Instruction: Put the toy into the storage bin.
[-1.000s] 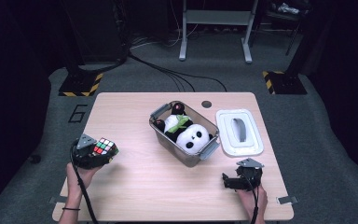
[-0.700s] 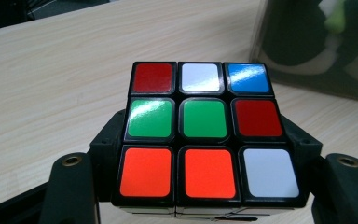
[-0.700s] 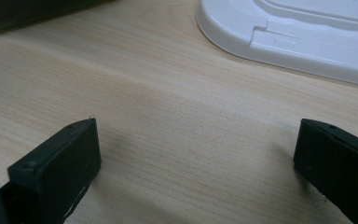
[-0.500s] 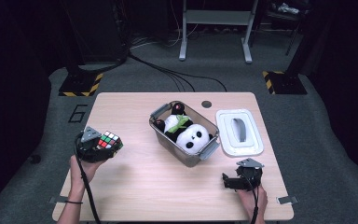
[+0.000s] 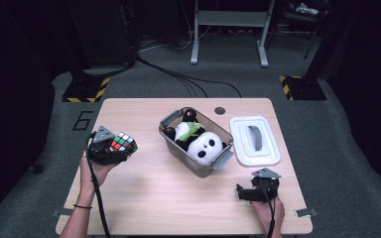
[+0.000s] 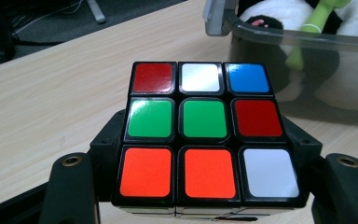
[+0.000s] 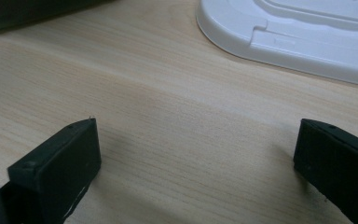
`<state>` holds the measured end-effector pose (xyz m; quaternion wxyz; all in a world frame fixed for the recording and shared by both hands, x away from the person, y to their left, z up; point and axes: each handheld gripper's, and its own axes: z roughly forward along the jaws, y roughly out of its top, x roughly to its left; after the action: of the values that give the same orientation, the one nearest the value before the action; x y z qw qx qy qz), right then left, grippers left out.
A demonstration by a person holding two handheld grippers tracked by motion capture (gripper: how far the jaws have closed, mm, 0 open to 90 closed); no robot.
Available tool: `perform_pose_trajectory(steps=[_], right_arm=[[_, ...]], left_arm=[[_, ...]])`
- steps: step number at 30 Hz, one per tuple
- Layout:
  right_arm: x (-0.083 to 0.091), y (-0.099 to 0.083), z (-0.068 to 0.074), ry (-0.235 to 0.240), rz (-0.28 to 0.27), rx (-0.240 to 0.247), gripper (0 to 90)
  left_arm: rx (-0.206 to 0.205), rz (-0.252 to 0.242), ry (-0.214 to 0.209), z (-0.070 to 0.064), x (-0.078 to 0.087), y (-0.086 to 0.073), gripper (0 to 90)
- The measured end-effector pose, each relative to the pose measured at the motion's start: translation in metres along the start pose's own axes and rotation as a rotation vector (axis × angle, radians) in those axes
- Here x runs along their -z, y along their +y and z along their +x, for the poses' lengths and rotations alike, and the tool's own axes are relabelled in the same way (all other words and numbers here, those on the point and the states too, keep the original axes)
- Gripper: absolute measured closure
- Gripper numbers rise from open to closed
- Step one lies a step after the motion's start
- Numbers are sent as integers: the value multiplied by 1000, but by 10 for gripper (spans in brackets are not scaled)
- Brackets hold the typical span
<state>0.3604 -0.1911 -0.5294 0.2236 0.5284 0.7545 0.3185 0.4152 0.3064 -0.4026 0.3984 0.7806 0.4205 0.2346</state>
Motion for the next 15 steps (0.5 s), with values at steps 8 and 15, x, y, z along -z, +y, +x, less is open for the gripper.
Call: perform_pose_trajectory(steps=[8,15], right_arm=[[0,0,0,0,0,0,0],[0,0,0,0,0,0,0]], left_arm=[[-19,-8,-17,-4,-4,16,341],[-33,-11,-31,-7,-9,27,341]])
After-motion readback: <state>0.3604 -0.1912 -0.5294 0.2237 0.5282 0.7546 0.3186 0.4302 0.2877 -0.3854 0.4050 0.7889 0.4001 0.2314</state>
